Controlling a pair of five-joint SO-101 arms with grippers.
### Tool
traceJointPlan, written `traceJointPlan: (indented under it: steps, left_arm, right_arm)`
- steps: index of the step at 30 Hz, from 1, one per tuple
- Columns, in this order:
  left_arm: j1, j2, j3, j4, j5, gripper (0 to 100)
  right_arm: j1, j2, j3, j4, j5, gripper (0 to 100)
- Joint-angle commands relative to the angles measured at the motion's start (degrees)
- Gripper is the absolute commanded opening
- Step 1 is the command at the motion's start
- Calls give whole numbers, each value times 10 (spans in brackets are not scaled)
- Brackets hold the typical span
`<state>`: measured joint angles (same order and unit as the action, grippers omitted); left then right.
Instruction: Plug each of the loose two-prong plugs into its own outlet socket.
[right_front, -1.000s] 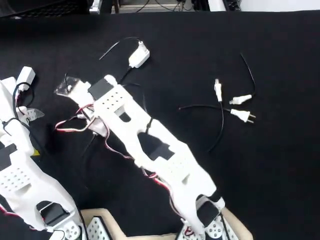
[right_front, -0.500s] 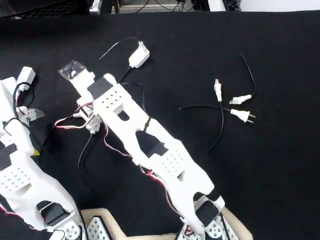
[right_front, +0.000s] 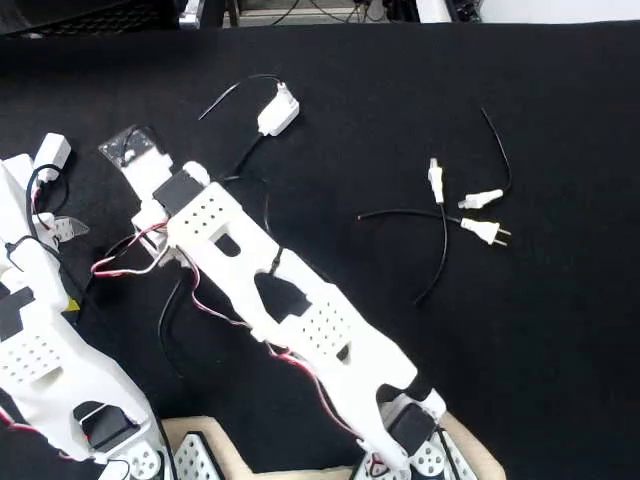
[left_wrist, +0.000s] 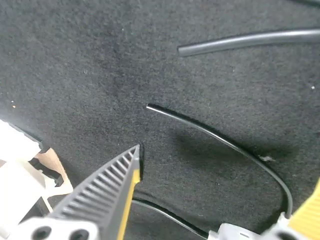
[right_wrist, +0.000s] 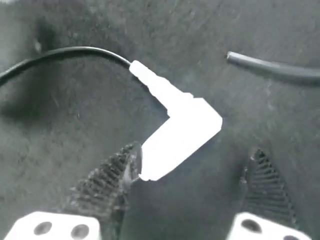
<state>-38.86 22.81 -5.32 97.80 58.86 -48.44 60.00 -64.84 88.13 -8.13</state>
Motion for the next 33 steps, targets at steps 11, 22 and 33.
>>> traceJointPlan:
  steps: [11,22,33]
  left_arm:
    - [0,-6,0,-5,-4,501]
    - [-2,-7,10,-8,-4,501]
    - [-1,-7,10,-6,-4,501]
  right_arm:
    - [26,39,-63,-2,-29,237]
    - [83,36,-73,-8,-25,18]
    - [145,42,-289,-35,114,12]
